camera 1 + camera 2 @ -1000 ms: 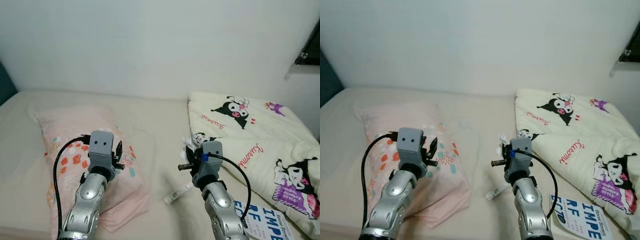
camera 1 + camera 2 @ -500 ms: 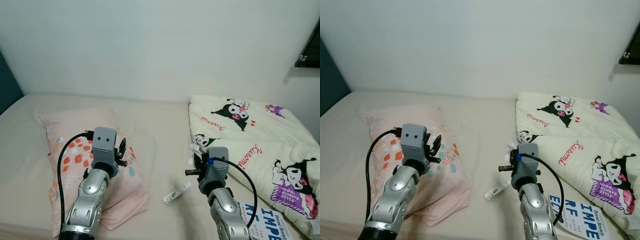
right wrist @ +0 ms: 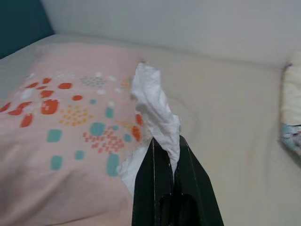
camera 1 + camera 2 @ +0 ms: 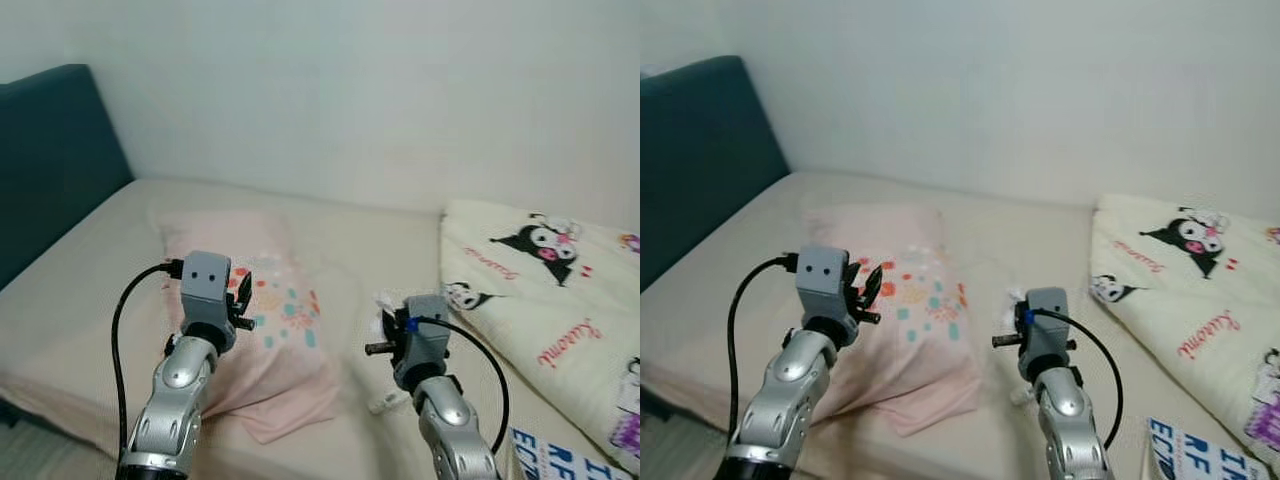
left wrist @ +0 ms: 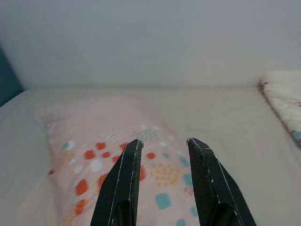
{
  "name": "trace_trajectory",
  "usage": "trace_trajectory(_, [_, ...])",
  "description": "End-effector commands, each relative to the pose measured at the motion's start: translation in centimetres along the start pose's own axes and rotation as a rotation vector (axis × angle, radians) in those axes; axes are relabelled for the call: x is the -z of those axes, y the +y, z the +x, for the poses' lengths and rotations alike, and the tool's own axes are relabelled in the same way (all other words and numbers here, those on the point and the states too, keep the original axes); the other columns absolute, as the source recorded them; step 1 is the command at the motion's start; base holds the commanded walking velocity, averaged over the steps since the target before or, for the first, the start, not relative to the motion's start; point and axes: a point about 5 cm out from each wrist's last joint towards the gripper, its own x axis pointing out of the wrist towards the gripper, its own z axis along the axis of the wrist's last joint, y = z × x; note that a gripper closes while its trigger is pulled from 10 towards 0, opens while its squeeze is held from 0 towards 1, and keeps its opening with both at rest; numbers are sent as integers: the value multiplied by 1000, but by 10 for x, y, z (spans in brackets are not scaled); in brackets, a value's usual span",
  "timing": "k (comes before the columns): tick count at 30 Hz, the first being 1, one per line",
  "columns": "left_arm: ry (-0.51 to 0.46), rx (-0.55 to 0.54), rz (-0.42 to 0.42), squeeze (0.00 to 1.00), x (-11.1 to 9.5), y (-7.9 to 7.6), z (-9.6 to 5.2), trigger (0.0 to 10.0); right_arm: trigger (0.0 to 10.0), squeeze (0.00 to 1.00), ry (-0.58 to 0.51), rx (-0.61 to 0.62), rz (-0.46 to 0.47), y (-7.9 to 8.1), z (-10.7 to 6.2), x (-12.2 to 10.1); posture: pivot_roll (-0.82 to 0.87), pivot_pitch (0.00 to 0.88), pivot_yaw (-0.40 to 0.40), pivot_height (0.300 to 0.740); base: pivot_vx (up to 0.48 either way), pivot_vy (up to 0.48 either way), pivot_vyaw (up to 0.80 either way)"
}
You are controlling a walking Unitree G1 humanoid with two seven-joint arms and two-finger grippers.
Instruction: Clean up the room
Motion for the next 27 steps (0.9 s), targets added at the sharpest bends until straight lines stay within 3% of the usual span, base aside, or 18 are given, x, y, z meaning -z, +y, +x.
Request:
trace_trajectory(1, [17,-1,0,0,2,3,-3,10000,10000,0,20,-22,7,5,0,3,53,2,-9,740,0,0,800])
trace_trajectory(27, [42,-33,14,0,4,11,-10,10000,10000,0,30,-99,33,17,11,3,79,7,-28,740,0,0,800])
